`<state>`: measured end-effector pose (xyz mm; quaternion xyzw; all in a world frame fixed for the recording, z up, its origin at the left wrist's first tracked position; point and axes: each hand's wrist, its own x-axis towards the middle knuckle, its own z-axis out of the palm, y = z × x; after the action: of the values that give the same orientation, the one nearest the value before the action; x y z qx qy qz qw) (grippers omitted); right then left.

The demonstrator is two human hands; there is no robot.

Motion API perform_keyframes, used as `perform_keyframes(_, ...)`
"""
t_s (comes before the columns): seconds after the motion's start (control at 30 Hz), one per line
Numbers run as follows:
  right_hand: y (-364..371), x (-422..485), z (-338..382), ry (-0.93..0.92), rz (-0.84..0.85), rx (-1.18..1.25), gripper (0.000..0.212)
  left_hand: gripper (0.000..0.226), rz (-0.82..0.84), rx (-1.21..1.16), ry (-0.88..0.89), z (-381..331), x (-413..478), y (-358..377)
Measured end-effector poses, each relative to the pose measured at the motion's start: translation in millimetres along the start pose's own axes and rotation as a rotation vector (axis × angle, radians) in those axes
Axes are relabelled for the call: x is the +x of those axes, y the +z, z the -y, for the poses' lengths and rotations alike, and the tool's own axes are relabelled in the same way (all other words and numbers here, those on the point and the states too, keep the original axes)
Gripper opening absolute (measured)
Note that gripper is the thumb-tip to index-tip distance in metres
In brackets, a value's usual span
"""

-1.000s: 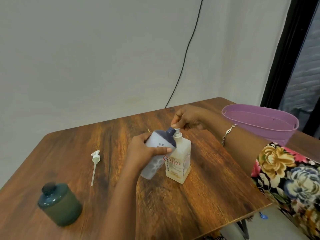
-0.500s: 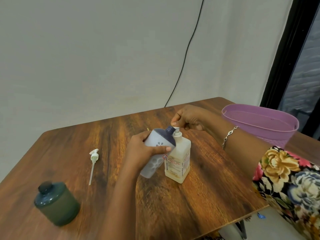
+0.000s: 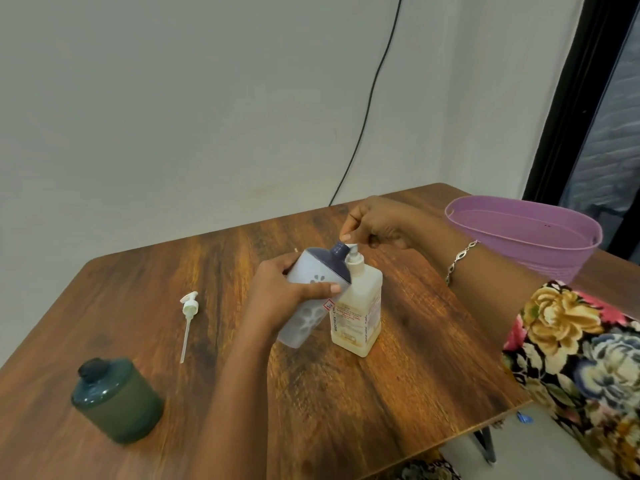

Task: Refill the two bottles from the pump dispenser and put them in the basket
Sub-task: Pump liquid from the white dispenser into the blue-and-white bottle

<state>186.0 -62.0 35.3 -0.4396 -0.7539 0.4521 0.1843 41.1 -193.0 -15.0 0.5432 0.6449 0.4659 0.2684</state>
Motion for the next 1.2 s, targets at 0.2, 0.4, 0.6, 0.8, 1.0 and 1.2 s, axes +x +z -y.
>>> perform_keyframes(0.2, 1.8, -3.1, 1.8, -0.017, -0.028, -0.017, 0.021, 0.029, -0.009, -0.023, -0.003, -3.9, -1.6, 1.0)
perform_keyframes(0.4, -1.0, -6.4, 11.5, -0.002, -0.012, 0.067, 0.021, 0.033, -0.017, -0.031, 0.018, -11.1, 0.3, -4.0)
perform_keyframes(0.6, 6.4, -4.0, -5.2, 0.024, -0.029, 0.074, 0.021, 0.037, 0.007, 0.001, 0.003, -0.1, 1.2, 1.2)
perform_keyframes(0.8, 5.2, -11.3, 2.5, -0.036, -0.12, 0.143, 0.023, 0.032, 0.002, -0.007, 0.023, -8.2, -0.3, -2.2)
perform_keyframes(1.0, 9.9, -8.6, 0.2, -0.014, -0.144, 0.093, 0.025, 0.035, -0.019, 0.055, 0.033, -6.8, 3.8, -2.9)
perform_keyframes(1.2, 13.3, -7.1, -5.8, -0.032, -0.149, 0.0, 0.023, 0.03, 0.018, 0.04, 0.038, 0.1, 5.4, -1.1)
